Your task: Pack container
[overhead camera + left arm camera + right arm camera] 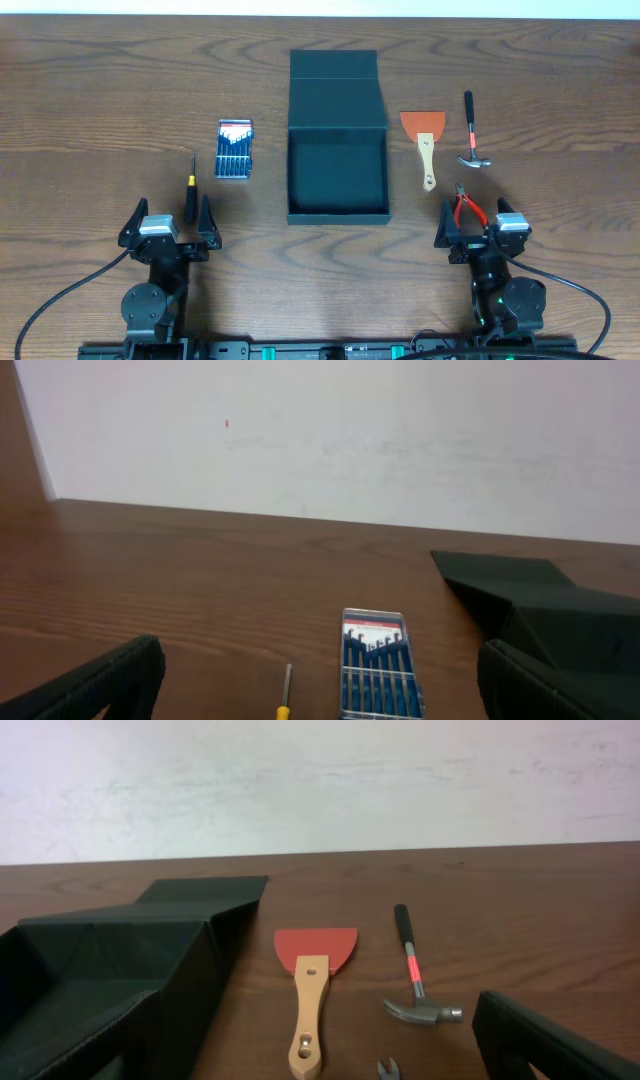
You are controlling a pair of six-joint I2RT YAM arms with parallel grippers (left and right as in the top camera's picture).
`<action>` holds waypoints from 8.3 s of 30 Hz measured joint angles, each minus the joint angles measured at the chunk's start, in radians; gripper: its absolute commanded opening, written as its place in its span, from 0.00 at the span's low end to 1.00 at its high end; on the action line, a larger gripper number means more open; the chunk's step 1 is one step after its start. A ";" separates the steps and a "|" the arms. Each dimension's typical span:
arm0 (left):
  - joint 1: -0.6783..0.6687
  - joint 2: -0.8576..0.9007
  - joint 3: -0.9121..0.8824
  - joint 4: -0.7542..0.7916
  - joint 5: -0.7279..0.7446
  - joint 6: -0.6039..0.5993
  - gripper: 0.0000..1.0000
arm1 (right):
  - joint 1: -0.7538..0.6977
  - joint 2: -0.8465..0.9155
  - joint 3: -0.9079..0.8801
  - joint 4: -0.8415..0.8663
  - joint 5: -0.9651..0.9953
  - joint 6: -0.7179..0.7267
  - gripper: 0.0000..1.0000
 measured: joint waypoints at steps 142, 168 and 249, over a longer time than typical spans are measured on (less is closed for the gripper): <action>0.000 -0.001 -0.003 -0.001 0.000 0.000 0.99 | -0.200 1.991 1.469 -0.890 0.062 -0.091 0.99; 0.000 -0.001 -0.003 -0.001 0.000 0.000 0.99 | -0.190 2.026 1.469 -0.830 0.050 -0.044 0.99; 0.000 -0.001 -0.003 -0.001 0.000 0.000 0.99 | -0.184 2.121 1.577 -0.909 0.035 -0.011 0.57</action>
